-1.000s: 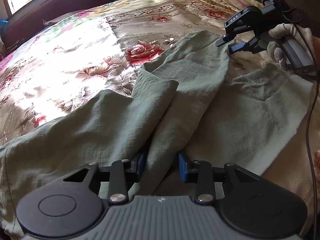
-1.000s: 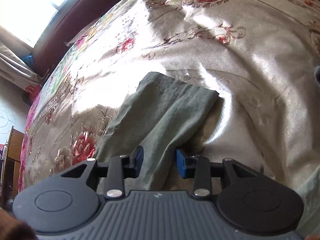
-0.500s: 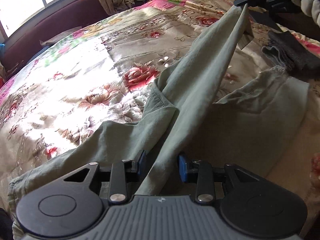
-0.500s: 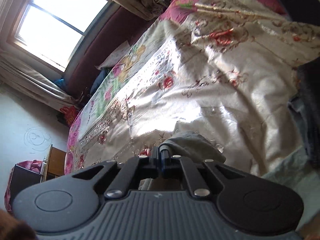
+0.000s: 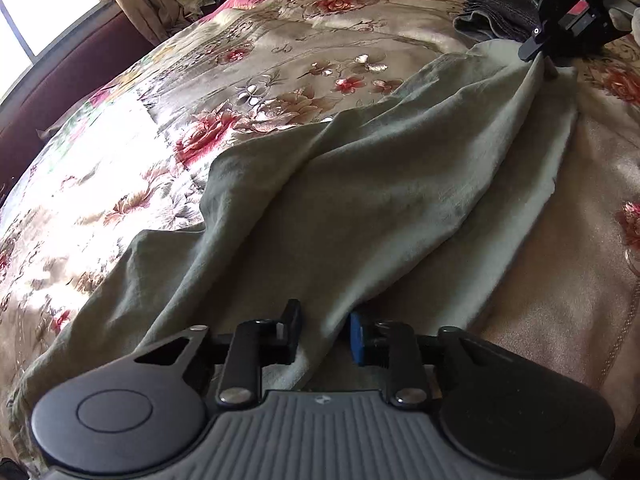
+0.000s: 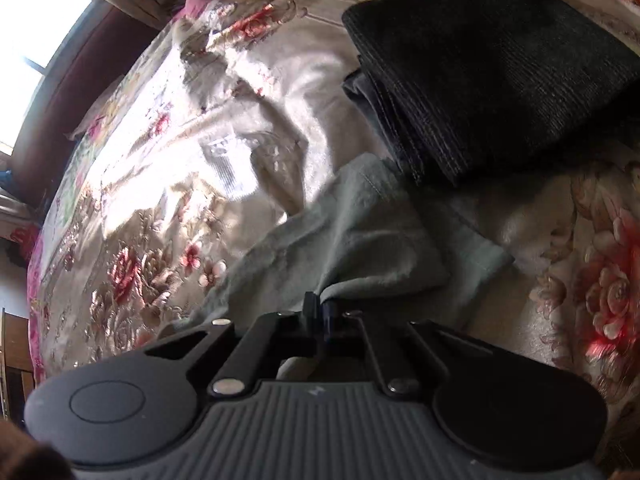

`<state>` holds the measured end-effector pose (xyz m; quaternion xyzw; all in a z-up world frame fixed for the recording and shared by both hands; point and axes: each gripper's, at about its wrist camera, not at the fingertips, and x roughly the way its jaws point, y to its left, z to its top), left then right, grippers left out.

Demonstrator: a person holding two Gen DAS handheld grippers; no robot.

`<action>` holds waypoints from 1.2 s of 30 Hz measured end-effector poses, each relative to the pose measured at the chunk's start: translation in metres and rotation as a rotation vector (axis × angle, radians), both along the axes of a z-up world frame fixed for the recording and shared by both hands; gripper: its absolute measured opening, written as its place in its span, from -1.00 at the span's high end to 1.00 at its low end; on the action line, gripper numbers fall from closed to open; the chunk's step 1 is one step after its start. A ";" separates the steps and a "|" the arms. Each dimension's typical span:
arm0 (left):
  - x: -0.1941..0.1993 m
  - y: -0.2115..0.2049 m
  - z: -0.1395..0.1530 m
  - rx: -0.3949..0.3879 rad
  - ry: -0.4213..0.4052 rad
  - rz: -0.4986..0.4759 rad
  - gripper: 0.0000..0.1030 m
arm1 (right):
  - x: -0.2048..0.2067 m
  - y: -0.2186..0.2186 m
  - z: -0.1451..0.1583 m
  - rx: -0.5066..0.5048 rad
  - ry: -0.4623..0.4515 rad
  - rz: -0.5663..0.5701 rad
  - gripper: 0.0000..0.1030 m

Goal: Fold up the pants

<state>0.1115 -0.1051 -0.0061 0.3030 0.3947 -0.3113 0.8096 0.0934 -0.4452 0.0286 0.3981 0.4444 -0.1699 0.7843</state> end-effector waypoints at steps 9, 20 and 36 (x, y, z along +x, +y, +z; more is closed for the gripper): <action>0.000 0.020 0.062 -0.060 -0.084 0.020 0.52 | 0.000 0.019 0.098 -0.118 -0.281 0.086 0.93; -0.047 0.011 0.005 0.098 -0.009 -0.110 0.56 | -0.046 0.014 -0.010 -0.208 0.038 0.069 0.65; -0.036 0.022 0.018 0.055 0.026 -0.057 0.54 | -0.026 -0.025 0.029 -0.083 -0.202 -0.118 0.97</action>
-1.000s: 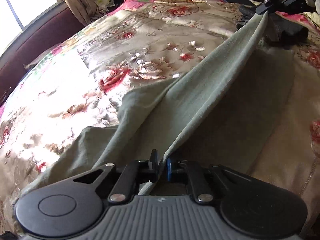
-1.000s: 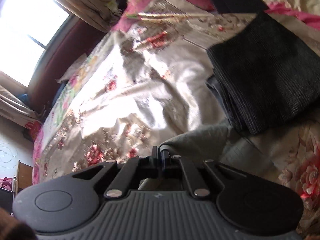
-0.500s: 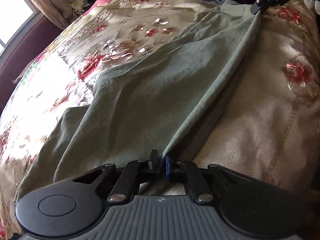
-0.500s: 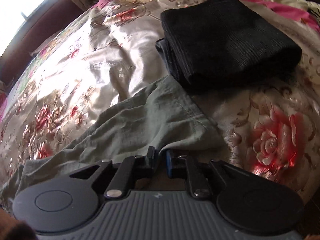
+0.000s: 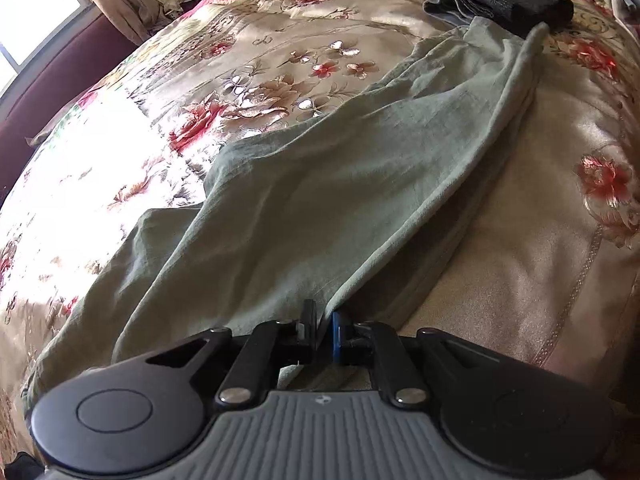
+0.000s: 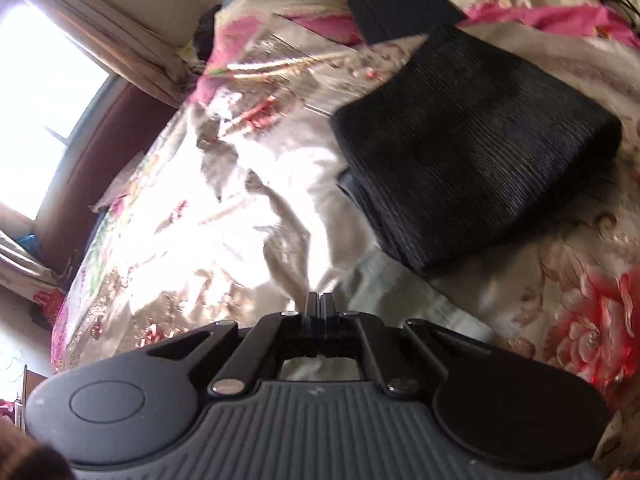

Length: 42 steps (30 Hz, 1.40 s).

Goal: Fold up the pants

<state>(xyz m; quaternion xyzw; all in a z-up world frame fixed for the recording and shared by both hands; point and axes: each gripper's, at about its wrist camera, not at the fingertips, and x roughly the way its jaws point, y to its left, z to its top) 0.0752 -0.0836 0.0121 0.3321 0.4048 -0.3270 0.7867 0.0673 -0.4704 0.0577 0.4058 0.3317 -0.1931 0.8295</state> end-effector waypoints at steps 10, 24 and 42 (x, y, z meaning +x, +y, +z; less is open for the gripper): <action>0.001 0.000 -0.005 -0.007 0.003 -0.015 0.54 | -0.050 0.006 -0.024 0.046 0.263 -0.127 0.44; 0.007 0.002 -0.004 -0.026 0.026 0.004 0.54 | -0.058 -0.002 -0.034 0.127 0.180 -0.245 0.95; -0.012 0.003 -0.010 0.032 -0.037 -0.069 0.59 | -0.034 -0.010 -0.070 0.112 0.260 -0.149 0.87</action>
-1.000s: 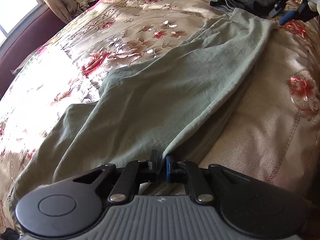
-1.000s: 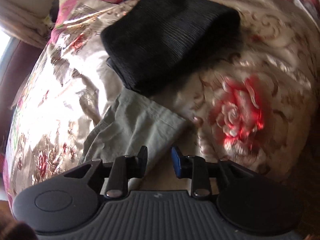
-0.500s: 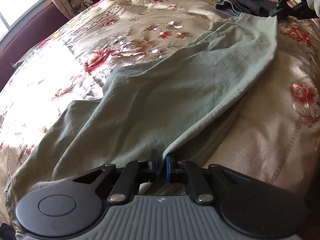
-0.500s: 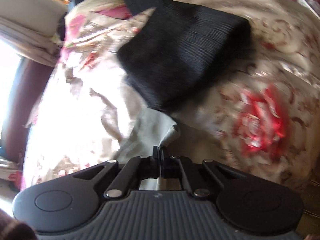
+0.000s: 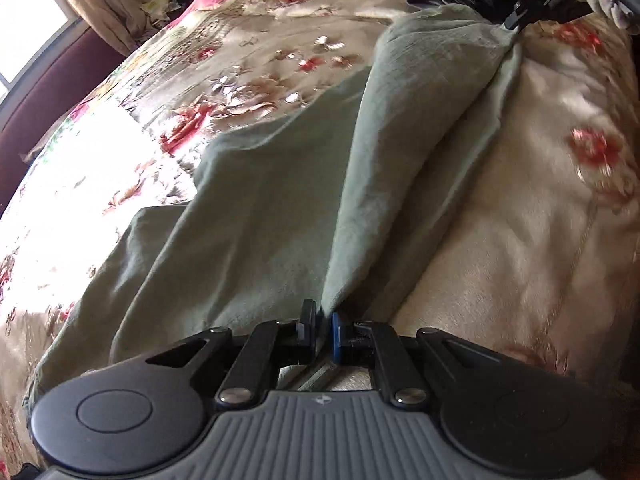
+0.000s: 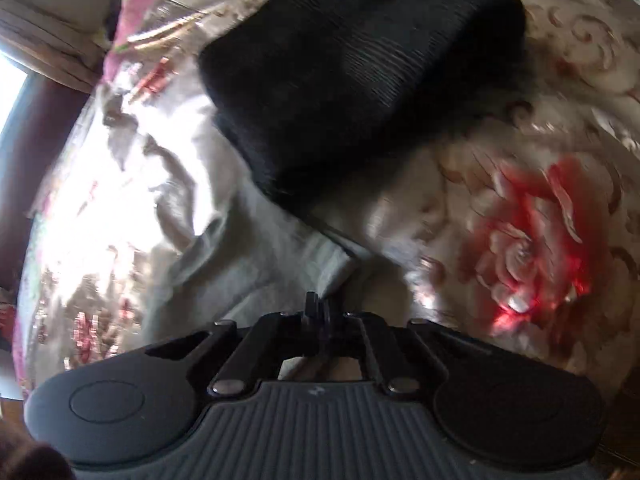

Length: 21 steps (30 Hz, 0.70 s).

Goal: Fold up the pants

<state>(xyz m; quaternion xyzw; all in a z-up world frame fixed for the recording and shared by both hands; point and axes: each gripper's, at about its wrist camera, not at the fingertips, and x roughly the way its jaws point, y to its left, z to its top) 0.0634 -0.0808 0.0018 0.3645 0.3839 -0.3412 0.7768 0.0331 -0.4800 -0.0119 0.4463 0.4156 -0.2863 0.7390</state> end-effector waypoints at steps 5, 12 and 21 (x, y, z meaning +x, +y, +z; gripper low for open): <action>-0.004 -0.001 0.009 -0.014 0.011 -0.011 0.59 | -0.023 0.002 0.010 0.015 -0.041 -0.078 0.33; 0.006 0.001 0.013 -0.033 0.014 0.027 0.58 | -0.002 0.007 -0.020 0.084 -0.138 -0.097 0.23; -0.002 -0.002 0.023 -0.072 0.022 0.004 0.44 | -0.015 -0.009 0.021 0.003 -0.087 0.004 0.94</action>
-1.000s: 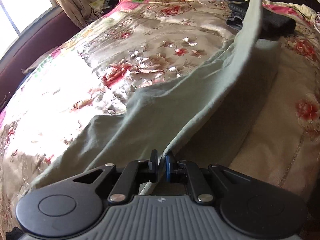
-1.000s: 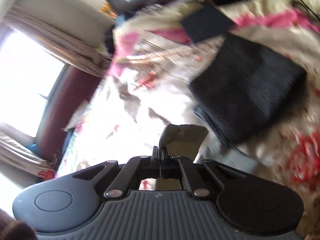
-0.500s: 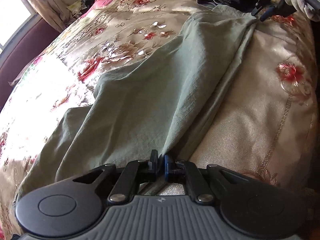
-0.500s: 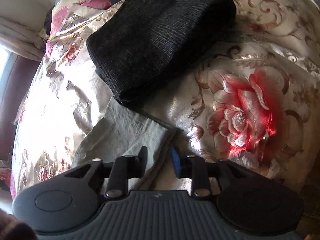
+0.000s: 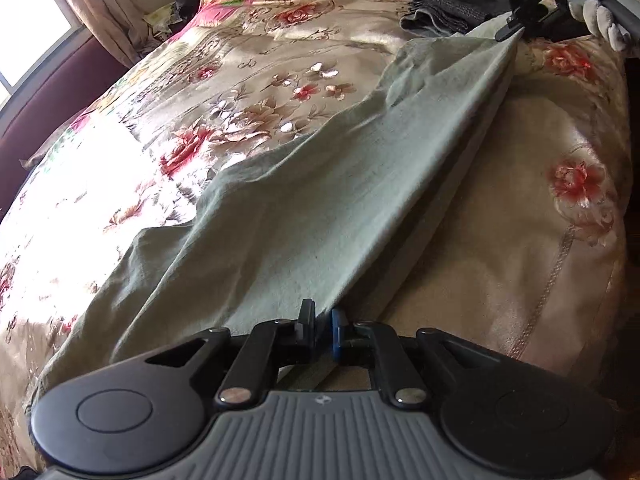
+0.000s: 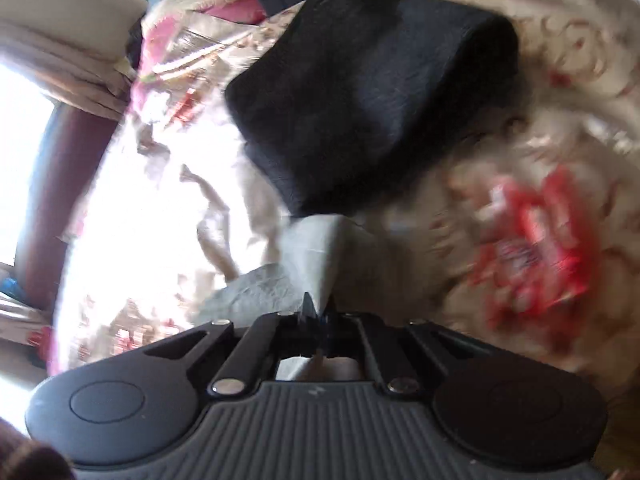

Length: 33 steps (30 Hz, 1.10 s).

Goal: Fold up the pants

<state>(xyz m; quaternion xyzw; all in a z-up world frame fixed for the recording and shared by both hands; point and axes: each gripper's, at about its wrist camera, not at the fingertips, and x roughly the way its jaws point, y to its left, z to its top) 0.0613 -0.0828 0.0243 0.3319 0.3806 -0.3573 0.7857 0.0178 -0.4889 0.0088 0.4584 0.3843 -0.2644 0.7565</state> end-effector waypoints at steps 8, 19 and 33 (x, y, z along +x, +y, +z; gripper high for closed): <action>0.010 0.011 -0.004 -0.028 0.065 0.071 0.37 | 0.025 0.007 0.021 -0.185 0.248 0.153 0.73; 0.049 0.095 -0.001 -0.047 -0.087 0.380 0.36 | 0.178 0.216 0.038 -0.162 -0.053 0.892 0.72; 0.069 0.194 -0.012 -0.011 -0.156 0.588 0.24 | 0.271 0.385 0.012 -0.114 -0.133 1.199 0.73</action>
